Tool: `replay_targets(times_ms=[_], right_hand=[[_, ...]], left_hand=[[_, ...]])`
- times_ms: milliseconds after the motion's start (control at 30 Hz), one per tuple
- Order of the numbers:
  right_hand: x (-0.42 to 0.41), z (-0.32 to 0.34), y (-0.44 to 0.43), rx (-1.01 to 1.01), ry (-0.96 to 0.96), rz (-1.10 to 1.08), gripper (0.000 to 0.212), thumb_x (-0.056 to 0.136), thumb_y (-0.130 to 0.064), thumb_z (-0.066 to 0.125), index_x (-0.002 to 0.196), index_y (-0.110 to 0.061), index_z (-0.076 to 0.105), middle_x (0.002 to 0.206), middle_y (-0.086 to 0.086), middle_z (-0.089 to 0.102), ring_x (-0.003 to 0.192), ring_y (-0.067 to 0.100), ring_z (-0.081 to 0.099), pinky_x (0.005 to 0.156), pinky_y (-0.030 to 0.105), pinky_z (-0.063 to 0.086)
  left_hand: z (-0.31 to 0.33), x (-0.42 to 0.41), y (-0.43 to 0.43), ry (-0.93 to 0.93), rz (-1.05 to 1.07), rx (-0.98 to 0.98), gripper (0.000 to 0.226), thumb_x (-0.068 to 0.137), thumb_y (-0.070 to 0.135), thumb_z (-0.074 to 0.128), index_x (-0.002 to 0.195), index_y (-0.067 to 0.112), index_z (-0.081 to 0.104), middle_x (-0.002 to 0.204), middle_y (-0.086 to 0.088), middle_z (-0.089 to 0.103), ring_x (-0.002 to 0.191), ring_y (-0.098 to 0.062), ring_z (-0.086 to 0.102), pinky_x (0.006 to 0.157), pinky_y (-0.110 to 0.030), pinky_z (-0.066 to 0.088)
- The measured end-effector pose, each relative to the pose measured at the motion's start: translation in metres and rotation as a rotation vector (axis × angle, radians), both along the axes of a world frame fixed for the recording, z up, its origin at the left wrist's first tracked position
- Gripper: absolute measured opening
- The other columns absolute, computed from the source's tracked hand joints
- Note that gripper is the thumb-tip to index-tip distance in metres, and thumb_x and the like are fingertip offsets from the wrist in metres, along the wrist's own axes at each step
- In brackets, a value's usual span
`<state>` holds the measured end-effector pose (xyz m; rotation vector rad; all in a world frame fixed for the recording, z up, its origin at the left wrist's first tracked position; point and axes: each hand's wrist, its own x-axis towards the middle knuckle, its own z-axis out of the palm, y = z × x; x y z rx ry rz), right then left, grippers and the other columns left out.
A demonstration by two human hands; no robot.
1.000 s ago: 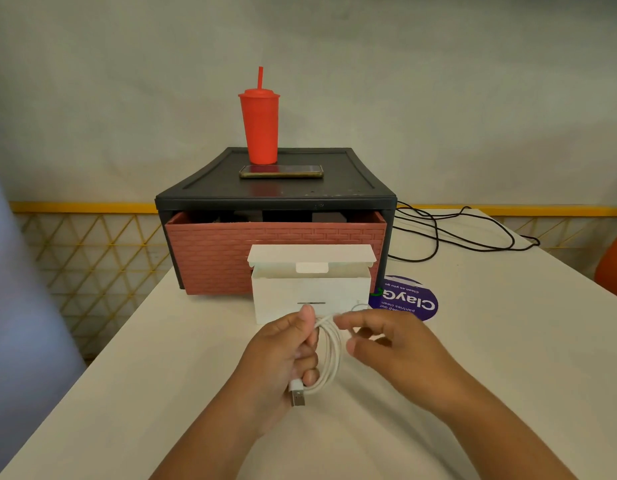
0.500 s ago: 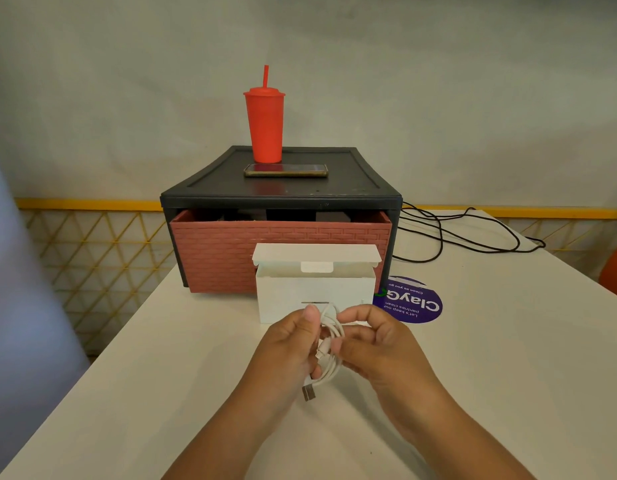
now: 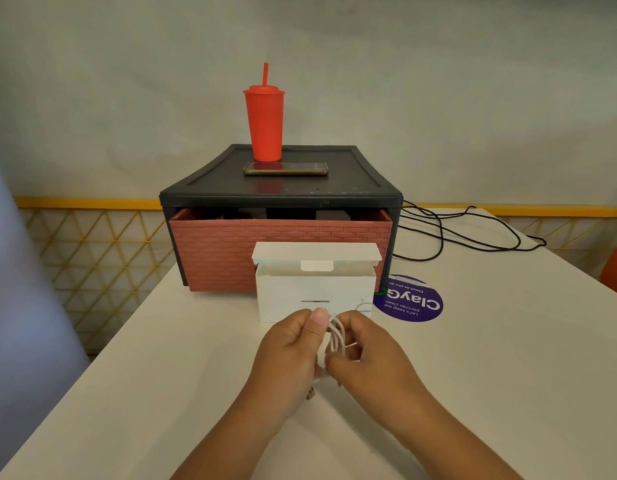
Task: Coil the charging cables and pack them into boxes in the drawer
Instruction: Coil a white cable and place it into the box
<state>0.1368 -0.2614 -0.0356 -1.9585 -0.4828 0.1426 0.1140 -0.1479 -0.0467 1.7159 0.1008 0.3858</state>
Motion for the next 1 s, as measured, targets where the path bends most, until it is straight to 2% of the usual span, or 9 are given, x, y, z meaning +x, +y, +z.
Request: replay_targets(times_ms=[100,200,300,467,600,733,800,867,1000], right_hand=[[0.001,0.001,-0.004,-0.096,-0.096,-0.041,0.014,0.077,-0.015,0.063,0.080,-0.029,0.062,0.068,-0.008,0.061,0.053,0.000,0.051,0.055,0.012,0.040],[0.003,0.006,-0.010,-0.124,-0.157,-0.021,0.018,0.078,-0.016,0.066,0.085,-0.032,0.065,0.057,-0.009,0.059,0.053,-0.001,0.052,0.057,0.011,0.042],[0.008,0.013,-0.018,-0.103,-0.166,0.001,0.022,0.082,-0.016,0.066,0.101,-0.028,0.066,0.065,-0.008,0.061,0.059,-0.002,0.054,0.062,0.008,0.044],[0.013,0.017,-0.025,-0.097,-0.234,0.011,0.021,0.088,-0.017,0.061,0.105,-0.025,0.069,0.081,-0.024,0.059,0.077,-0.012,0.057,0.071,0.002,0.043],[0.019,0.008,-0.024,-0.118,-0.270,0.020,0.023,0.089,-0.015,0.059,0.108,-0.023,0.068,0.088,-0.023,0.059,0.084,-0.008,0.056,0.074,0.000,0.038],[0.019,0.005,-0.020,0.026,0.002,0.129,0.026,0.092,-0.012,0.053,0.094,-0.035,0.067,0.083,-0.018,0.067,0.076,-0.010,0.058,0.068,0.006,0.044],[0.015,0.004,-0.015,0.117,0.147,0.169,0.030,0.094,-0.010,0.048,0.092,-0.032,0.068,0.081,-0.014,0.069,0.076,-0.003,0.061,0.074,0.018,0.049],[0.013,0.001,-0.011,0.160,0.212,0.170,0.029,0.094,-0.009,0.045,0.095,-0.025,0.069,0.084,-0.008,0.070,0.078,0.005,0.063,0.076,0.027,0.052],[0.014,0.000,-0.009,0.220,0.218,0.071,0.028,0.093,-0.004,0.045,0.094,-0.017,0.069,0.075,0.000,0.065,0.065,0.005,0.060,0.061,0.020,0.051]], left_hand=[[-0.001,0.002,0.005,0.055,0.012,-0.055,0.042,0.093,0.040,0.041,0.059,0.024,0.058,0.044,0.010,0.043,0.044,-0.007,0.042,0.062,-0.036,0.046],[0.003,0.002,0.006,0.084,0.022,-0.209,0.044,0.087,0.047,0.044,0.051,0.023,0.050,0.047,0.006,0.038,0.046,-0.011,0.038,0.057,-0.030,0.038],[0.011,0.000,0.009,0.133,-0.043,-0.522,0.041,0.087,0.042,0.048,0.058,0.013,0.043,0.046,0.005,0.029,0.040,-0.009,0.027,0.051,-0.024,0.032],[0.017,-0.004,0.017,0.205,-0.292,-0.862,0.039,0.074,0.045,0.052,0.052,0.014,0.046,0.039,0.007,0.024,0.028,-0.004,0.023,0.049,-0.020,0.042],[0.014,-0.003,0.010,0.214,-0.277,-0.891,0.044,0.074,0.046,0.053,0.046,0.015,0.041,0.039,0.004,0.026,0.031,-0.007,0.029,0.054,-0.023,0.043],[0.011,-0.001,0.005,0.160,-0.225,-0.930,0.044,0.070,0.044,0.058,0.045,0.013,0.040,0.047,-0.001,0.032,0.039,-0.011,0.038,0.061,-0.026,0.043],[0.010,-0.001,0.003,0.137,-0.224,-0.921,0.042,0.070,0.040,0.060,0.044,0.013,0.041,0.050,-0.003,0.039,0.045,-0.012,0.044,0.056,-0.023,0.048],[0.010,-0.001,0.002,0.140,-0.210,-0.890,0.043,0.073,0.036,0.058,0.042,0.012,0.040,0.052,-0.003,0.043,0.050,-0.012,0.047,0.057,-0.025,0.050],[0.009,0.001,0.001,0.186,-0.129,-0.641,0.044,0.080,0.036,0.054,0.045,0.013,0.042,0.053,-0.001,0.041,0.054,-0.011,0.044,0.067,-0.028,0.041]])
